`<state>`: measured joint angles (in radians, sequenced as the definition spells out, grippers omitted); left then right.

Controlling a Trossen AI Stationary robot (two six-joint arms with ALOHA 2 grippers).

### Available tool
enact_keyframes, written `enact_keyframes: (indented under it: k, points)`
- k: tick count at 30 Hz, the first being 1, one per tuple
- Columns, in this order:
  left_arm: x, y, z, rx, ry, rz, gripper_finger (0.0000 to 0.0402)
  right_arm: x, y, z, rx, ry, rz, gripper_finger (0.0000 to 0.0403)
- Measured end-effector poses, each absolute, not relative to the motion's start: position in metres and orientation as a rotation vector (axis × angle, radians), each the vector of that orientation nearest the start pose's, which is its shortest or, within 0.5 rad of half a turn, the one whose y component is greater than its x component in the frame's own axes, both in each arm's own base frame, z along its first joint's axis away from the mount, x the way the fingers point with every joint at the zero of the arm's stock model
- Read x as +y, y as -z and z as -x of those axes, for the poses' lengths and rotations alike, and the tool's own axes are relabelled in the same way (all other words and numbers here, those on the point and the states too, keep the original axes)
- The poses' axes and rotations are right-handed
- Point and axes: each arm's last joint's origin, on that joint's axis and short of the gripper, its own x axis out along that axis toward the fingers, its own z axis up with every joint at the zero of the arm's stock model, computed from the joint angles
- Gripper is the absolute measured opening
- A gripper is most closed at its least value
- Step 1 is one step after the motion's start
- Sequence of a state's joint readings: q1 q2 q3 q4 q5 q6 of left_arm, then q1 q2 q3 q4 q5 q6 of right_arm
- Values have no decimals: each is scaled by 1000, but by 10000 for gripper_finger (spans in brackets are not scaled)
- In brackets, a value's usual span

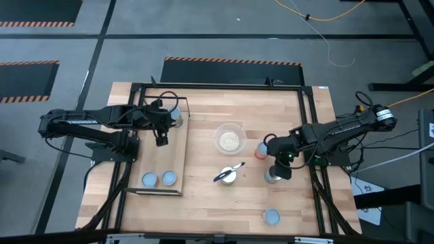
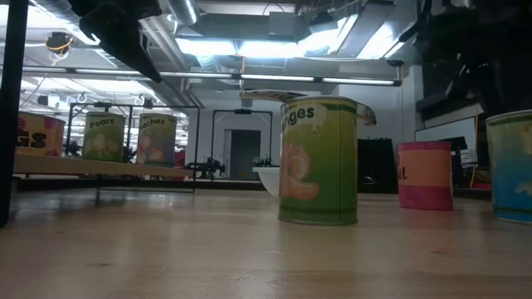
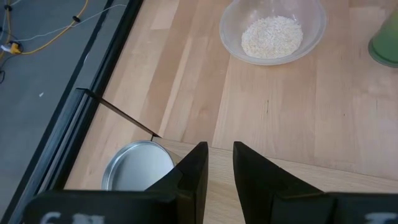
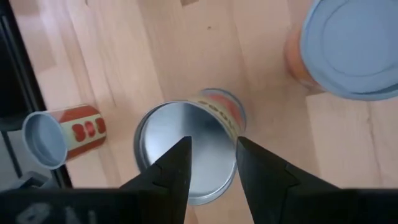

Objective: Pick and place cans onto a shelf
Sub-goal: Put the canned tomatoes on the shelf

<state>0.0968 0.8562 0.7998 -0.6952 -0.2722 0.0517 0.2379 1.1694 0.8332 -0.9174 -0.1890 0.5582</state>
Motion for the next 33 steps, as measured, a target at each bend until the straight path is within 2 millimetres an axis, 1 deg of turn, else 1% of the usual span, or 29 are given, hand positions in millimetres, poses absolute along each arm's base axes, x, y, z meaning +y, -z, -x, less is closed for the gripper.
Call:
enact_keyframes:
  k: [7,13,16,20,27,33]
  points:
    - [24,-284,-163,762,-332,-115,69,50,-230,-191,1314,14,-391,131]
    - [24,-284,-163,762,-332,-115,69,50,-214,-185,1359,24,-411,131]
    - [24,-284,-163,762,-332,-115,69,49,-210,-184,1361,21,-415,128]
    - [24,-284,-163,763,-332,-115,69,50,-212,-186,1342,5,-414,100]
    - [24,-284,-163,762,-332,-115,69,52,-213,-188,1336,-27,-441,12]
    - [24,-284,-163,762,-332,-115,69,53,-215,-191,1311,-32,-471,5]
